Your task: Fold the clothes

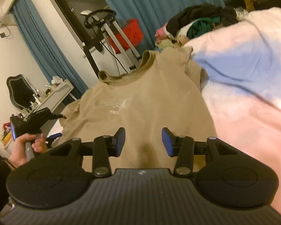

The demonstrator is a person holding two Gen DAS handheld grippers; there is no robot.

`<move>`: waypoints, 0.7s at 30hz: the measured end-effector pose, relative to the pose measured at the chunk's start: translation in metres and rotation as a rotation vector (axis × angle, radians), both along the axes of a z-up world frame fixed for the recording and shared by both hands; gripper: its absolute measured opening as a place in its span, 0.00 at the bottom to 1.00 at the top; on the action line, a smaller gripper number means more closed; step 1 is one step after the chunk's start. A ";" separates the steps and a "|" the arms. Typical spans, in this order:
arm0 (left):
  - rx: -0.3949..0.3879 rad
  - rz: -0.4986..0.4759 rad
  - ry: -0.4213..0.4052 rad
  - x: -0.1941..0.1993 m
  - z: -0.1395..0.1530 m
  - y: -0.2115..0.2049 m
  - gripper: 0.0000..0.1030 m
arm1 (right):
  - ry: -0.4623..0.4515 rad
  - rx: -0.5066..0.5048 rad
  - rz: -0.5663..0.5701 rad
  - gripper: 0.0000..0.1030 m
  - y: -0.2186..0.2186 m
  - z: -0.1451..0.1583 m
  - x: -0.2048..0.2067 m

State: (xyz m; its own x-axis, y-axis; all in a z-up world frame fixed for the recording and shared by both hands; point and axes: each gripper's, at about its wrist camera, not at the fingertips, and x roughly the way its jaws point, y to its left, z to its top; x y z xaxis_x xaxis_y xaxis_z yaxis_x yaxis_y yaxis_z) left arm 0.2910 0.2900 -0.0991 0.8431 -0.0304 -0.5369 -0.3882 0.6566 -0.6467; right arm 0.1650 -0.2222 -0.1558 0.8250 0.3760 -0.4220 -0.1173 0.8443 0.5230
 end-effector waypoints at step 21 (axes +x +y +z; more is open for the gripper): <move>0.441 -0.057 0.137 0.042 0.085 0.009 0.52 | -0.024 -0.082 0.013 0.46 0.006 -0.021 0.026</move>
State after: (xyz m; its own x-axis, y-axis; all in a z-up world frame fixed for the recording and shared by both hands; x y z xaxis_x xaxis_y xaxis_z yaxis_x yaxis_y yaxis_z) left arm 0.3334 0.2991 -0.0137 0.7669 0.1813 -0.6156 -0.4059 0.8801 -0.2465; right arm 0.1911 -0.2165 -0.1770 0.8305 0.3513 -0.4322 -0.1396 0.8825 0.4492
